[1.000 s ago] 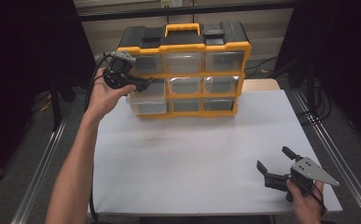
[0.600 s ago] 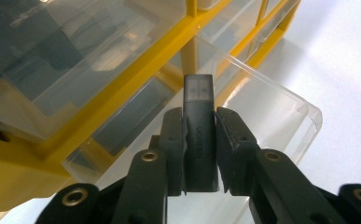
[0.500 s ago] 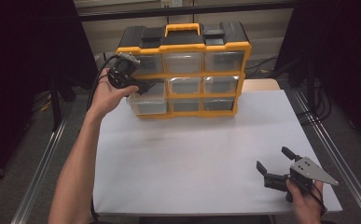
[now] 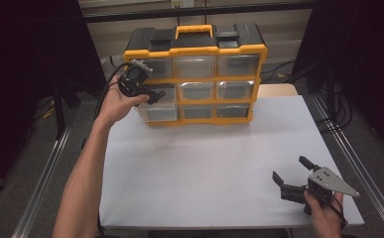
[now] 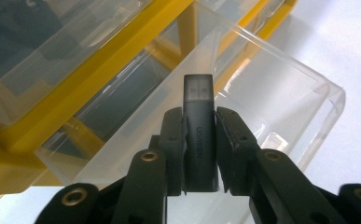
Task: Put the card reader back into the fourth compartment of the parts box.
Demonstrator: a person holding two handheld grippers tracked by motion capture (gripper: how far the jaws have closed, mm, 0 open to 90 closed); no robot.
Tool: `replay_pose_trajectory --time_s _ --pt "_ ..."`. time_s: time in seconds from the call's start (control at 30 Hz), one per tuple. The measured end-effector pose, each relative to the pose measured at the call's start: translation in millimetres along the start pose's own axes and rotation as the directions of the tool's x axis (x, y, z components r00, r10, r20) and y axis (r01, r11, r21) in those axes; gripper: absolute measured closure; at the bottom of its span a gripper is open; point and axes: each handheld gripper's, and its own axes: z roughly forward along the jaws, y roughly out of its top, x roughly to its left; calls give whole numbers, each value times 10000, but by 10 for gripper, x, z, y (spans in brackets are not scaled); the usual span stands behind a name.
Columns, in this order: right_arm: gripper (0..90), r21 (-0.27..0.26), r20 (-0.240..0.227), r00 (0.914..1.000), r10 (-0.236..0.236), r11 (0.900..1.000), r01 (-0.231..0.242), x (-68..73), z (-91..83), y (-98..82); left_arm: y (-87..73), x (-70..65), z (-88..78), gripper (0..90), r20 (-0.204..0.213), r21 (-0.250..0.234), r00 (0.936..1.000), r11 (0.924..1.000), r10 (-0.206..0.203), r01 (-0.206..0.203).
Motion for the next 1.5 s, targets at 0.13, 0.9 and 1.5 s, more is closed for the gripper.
replay_pose_trajectory --time_s 0.13,0.9,1.5 --pt "3 -29 4 10000 26 10000 -26 -3 1 0 -6 8 19 734 49 28 9999 9999 -108 108" --pt "3 -36 -84 10000 -9 10000 9 -1 2 1 -172 -33 -80 316 -586 -1762 9958 9826 -701 587" --pt "2 -7 -19 9999 119 9999 -119 -33 1 -16 -264 -71 -176 46 -1006 -3525 9875 9325 -1210 784"
